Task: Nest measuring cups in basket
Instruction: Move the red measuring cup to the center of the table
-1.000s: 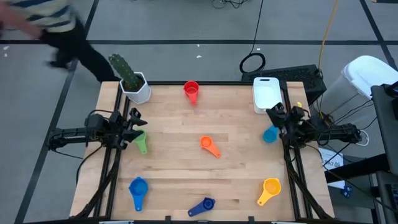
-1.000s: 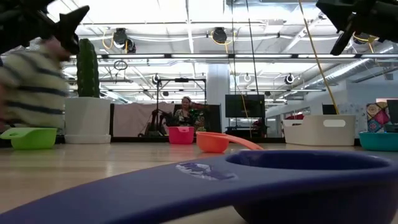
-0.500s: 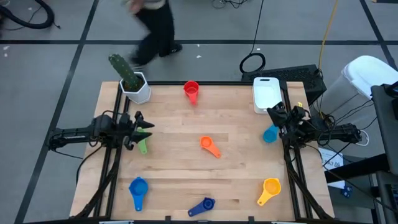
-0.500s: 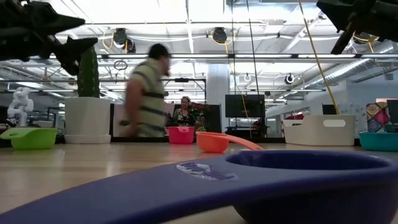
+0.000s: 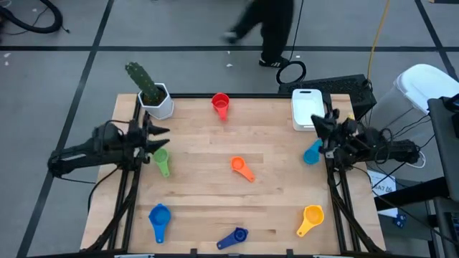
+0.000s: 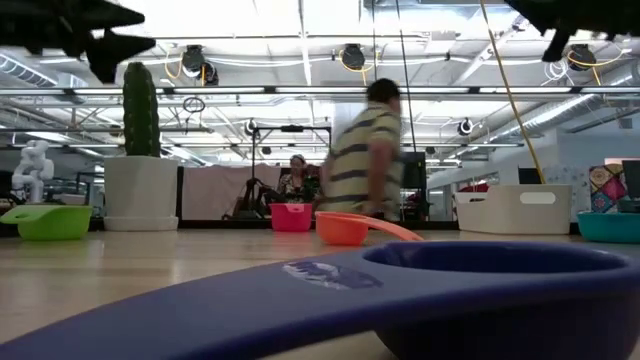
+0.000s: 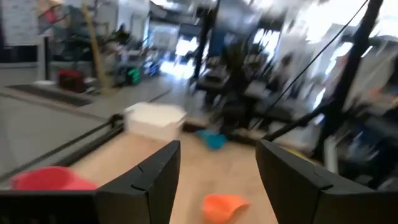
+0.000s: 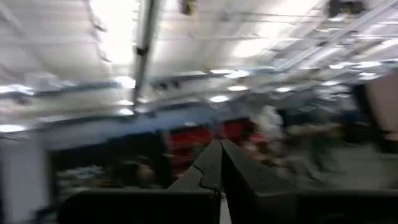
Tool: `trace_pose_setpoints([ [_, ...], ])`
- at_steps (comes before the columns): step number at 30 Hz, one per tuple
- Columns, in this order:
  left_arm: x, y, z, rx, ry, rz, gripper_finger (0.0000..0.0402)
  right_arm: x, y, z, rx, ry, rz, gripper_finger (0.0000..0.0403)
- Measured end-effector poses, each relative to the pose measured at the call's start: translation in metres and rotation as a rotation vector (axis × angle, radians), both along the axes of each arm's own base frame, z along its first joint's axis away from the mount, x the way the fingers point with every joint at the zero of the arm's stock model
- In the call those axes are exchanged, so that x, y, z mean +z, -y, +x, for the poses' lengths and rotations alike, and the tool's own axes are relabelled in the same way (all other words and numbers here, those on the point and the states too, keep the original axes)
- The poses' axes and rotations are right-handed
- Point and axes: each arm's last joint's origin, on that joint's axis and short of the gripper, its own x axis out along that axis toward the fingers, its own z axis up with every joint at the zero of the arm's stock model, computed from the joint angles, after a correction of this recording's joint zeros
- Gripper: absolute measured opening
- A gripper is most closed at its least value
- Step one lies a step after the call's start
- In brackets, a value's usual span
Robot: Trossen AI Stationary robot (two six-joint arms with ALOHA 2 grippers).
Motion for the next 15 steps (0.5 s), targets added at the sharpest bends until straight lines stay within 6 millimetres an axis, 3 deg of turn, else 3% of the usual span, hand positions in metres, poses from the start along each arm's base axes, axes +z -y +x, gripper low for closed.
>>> trace_pose_setpoints([
  [7, 0.068, -0.007, 0.01, 0.059, -0.217, 0.148, 0.0211, 0.056, 0.002, 0.036, -0.22, -0.281, -0.065, 0.0027],
  [15, 0.101, -0.029, 0.057, 0.141, -0.456, 0.165, 0.0211, 0.11, 0.0, 0.082, -0.312, -0.568, -0.177, 0.0055],
])
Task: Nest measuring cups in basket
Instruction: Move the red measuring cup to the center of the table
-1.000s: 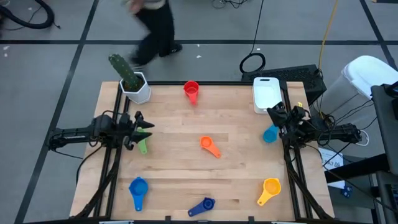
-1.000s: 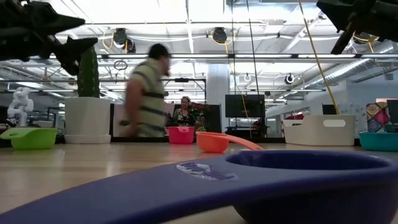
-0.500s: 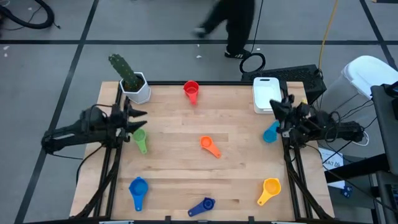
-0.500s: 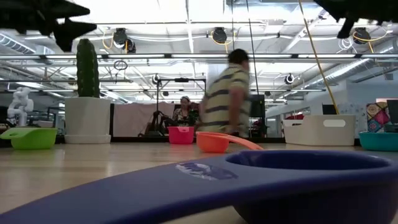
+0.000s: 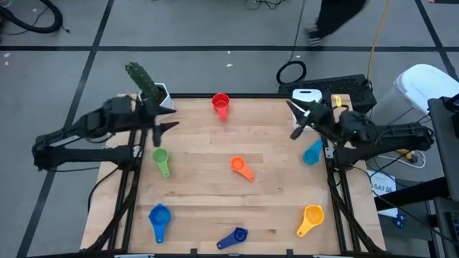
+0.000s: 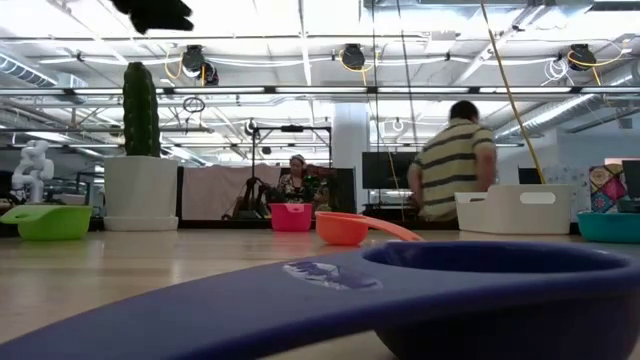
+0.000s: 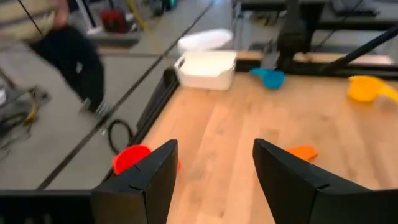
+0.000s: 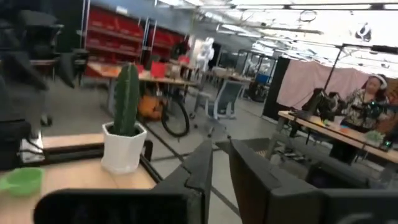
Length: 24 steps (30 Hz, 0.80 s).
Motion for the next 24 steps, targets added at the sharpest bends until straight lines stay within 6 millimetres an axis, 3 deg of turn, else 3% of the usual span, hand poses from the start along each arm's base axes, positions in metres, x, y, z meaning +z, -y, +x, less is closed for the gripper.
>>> trace_pose_setpoints([
  [5, 0.003, -0.017, 0.034, 0.084, -0.129, -0.01, 0.0211, 0.004, -0.001, 0.009, -0.005, -0.286, 0.005, 0.0079],
  [9, 0.009, -0.026, 0.053, 0.149, -0.186, 0.05, 0.0211, -0.008, 0.0, 0.009, -0.006, -0.464, 0.006, 0.0101],
  [17, -0.002, -0.038, 0.071, 0.205, -0.454, 0.247, 0.0211, -0.032, -0.015, 0.02, 0.231, -0.42, 0.152, 0.0118],
  [24, -0.016, -0.046, 0.089, 0.144, -0.556, 0.327, 0.0211, -0.021, -0.011, 0.028, 0.213, -0.433, 0.102, 0.0118],
])
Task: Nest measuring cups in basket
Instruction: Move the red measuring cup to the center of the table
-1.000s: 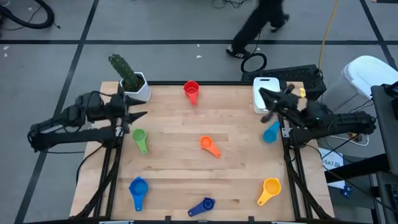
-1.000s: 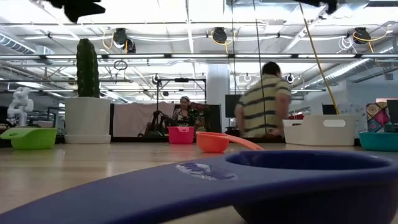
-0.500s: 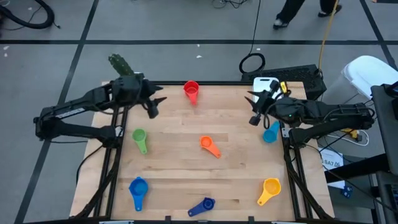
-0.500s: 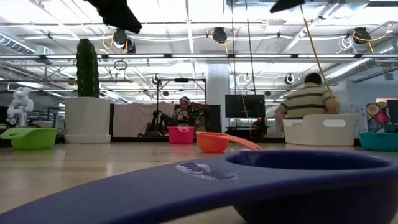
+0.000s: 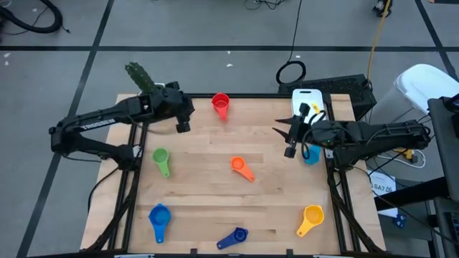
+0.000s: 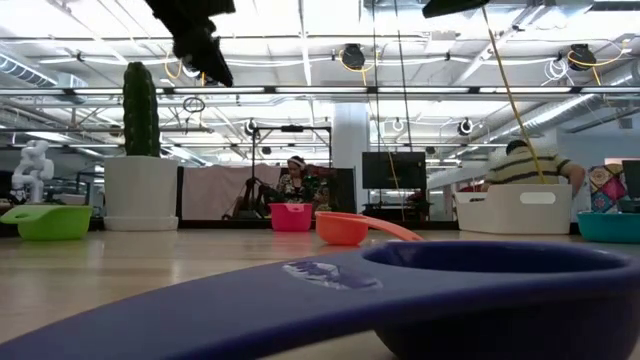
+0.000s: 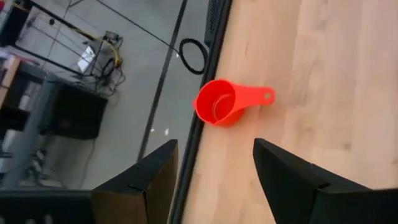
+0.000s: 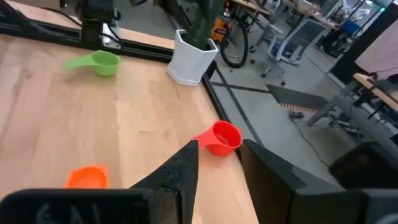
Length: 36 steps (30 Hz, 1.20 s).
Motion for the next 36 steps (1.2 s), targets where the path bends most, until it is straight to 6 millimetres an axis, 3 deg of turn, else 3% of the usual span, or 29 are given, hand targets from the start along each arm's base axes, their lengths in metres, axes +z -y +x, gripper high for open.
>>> trace_pose_setpoints([
  [11, -0.056, -0.041, 0.043, -0.045, -0.269, 0.025, 0.0211, -0.01, 0.007, 0.011, -0.02, -0.105, -0.038, 0.0118],
  [22, -0.083, -0.062, 0.071, -0.22, -0.292, 0.085, 0.0211, -0.015, 0.006, 0.009, -0.029, -0.122, 0.038, 0.0119],
  [27, -0.109, -0.072, 0.079, -0.224, -0.374, 0.058, 0.0211, -0.018, 0.004, 0.008, -0.038, -0.137, 0.07, 0.0119],
  [36, -0.129, -0.084, 0.093, -0.234, -0.39, 0.116, 0.0211, -0.02, 0.003, 0.007, -0.018, -0.136, 0.134, 0.0119],
])
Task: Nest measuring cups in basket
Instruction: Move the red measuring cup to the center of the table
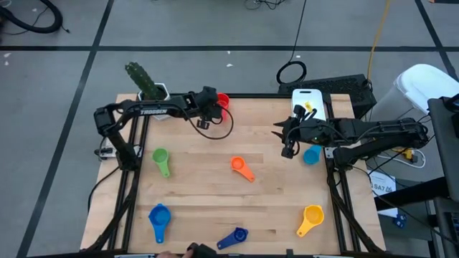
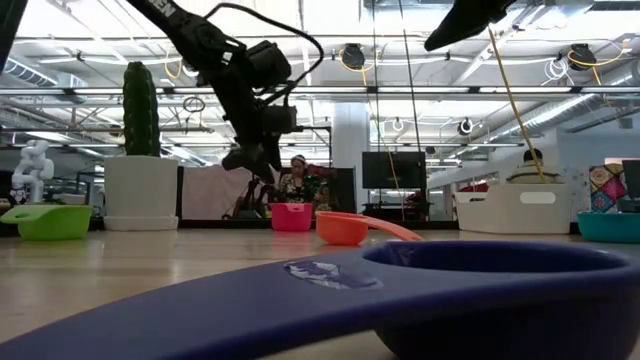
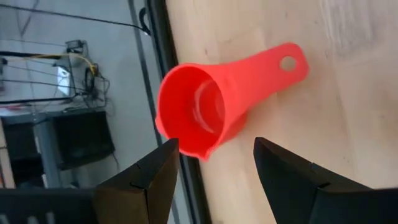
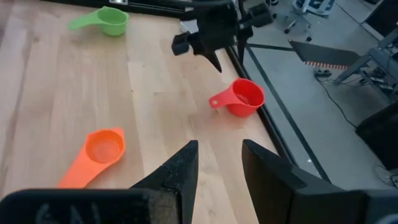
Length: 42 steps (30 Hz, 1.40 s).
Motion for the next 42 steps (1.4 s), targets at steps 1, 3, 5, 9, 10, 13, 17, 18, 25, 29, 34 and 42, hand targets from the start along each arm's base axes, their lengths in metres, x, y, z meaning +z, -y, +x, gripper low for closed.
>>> trace_pose_setpoints([
  [1, -0.003, -0.002, 0.0, -0.002, -0.007, -0.007, 0.0211, 0.0, 0.0, 0.0, 0.0, 0.0, 0.001, 0.0119],
  [3, -0.01, -0.004, 0.0, 0.004, -0.033, -0.021, 0.0211, 0.0, 0.0, 0.0, 0.001, 0.002, 0.006, 0.0119],
  [5, -0.016, -0.007, 0.0, 0.007, -0.05, -0.026, 0.0211, 0.0, 0.0, 0.0, 0.006, 0.001, 0.01, 0.0119],
  [9, -0.021, -0.014, 0.0, 0.014, -0.054, -0.023, 0.0211, 0.0, -0.001, 0.0, 0.018, 0.002, 0.02, 0.0119],
  [10, -0.023, -0.015, -0.001, 0.016, -0.058, -0.028, 0.0211, 0.0, -0.001, 0.0, 0.017, 0.003, 0.023, 0.0119],
  [13, -0.026, -0.02, -0.001, 0.008, -0.042, -0.046, 0.0211, 0.0, -0.001, 0.0, 0.012, 0.007, 0.031, 0.0119],
  [17, -0.031, -0.025, -0.002, 0.015, -0.043, -0.053, 0.0211, 0.0, -0.001, 0.0, 0.006, 0.011, 0.041, 0.0119],
  [18, -0.03, -0.027, -0.001, 0.017, -0.029, -0.044, 0.0211, 0.0, -0.001, 0.0, 0.005, 0.012, 0.043, 0.0119],
  [25, -0.028, -0.033, 0.0, -0.002, 0.039, -0.066, 0.0211, -0.001, -0.001, 0.0, 0.016, 0.018, 0.072, 0.0119],
  [29, -0.035, -0.035, -0.001, 0.006, 0.02, -0.084, 0.0211, -0.001, -0.002, 0.0, 0.015, 0.021, 0.084, 0.0119],
  [34, -0.042, -0.037, 0.0, -0.001, 0.01, -0.096, 0.0211, 0.0, -0.002, 0.001, 0.015, 0.024, 0.084, 0.0119],
  [42, -0.063, -0.044, 0.001, 0.003, -0.024, -0.115, 0.0211, 0.0, -0.002, 0.001, 0.023, 0.032, 0.102, 0.0118],
])
